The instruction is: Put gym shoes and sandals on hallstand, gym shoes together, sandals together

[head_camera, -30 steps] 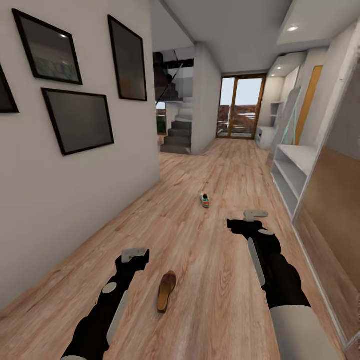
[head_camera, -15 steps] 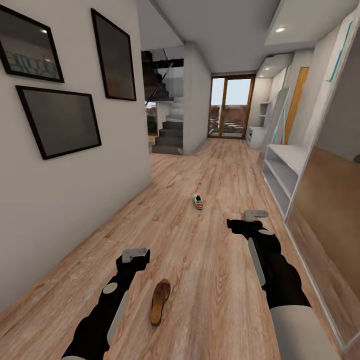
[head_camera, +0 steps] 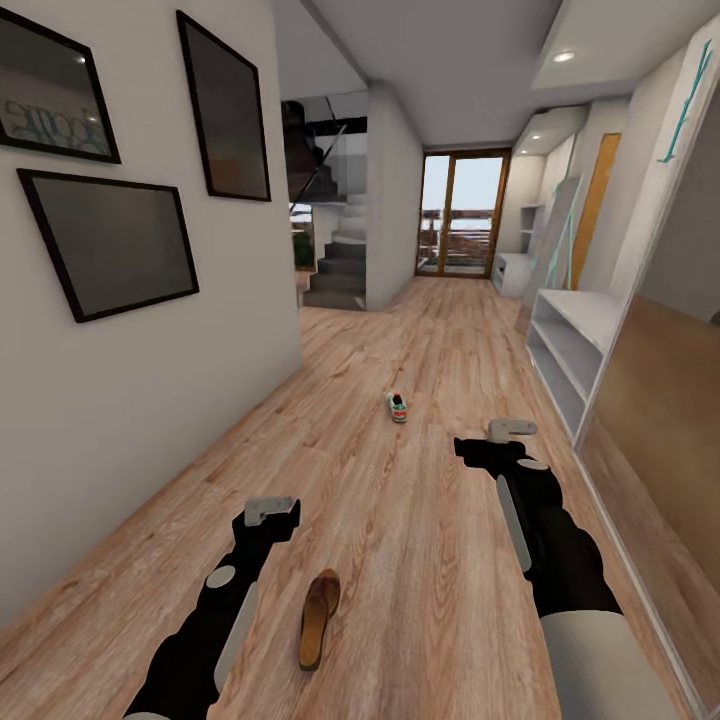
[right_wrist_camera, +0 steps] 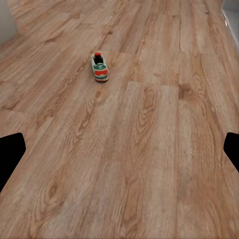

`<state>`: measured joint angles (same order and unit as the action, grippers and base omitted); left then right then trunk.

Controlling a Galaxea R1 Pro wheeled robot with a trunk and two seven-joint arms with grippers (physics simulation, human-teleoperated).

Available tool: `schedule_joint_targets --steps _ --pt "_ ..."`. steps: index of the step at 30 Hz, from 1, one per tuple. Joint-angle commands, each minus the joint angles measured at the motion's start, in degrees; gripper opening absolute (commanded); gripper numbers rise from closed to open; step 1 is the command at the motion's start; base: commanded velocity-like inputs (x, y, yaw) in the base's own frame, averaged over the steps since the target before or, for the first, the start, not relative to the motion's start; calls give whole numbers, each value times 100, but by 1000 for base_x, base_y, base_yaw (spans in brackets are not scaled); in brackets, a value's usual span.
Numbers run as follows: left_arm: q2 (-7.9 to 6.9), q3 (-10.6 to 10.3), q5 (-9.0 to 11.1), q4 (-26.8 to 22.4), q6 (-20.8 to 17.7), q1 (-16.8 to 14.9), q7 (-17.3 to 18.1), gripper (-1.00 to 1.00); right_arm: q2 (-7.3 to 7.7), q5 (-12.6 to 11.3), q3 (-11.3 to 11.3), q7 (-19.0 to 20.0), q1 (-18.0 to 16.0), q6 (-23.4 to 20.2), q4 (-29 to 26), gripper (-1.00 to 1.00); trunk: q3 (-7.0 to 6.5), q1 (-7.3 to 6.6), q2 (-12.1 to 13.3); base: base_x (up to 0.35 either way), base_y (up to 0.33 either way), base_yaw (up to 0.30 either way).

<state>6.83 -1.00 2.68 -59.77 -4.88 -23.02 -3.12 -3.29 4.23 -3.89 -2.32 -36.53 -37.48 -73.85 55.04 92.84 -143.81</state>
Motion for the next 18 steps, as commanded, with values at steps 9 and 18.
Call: schedule_joint_targets --steps 9,18 --pt "2 -146 27 153 -31 -1 -30 100 61 43 -102 12 -4 -31 -5 100 79 6 -7 2 0 0" --pt "2 -293 30 313 -23 -1 -27 100 82 41 -247 12 -4 -31 -2 100 347 30 -19 0 0 0"
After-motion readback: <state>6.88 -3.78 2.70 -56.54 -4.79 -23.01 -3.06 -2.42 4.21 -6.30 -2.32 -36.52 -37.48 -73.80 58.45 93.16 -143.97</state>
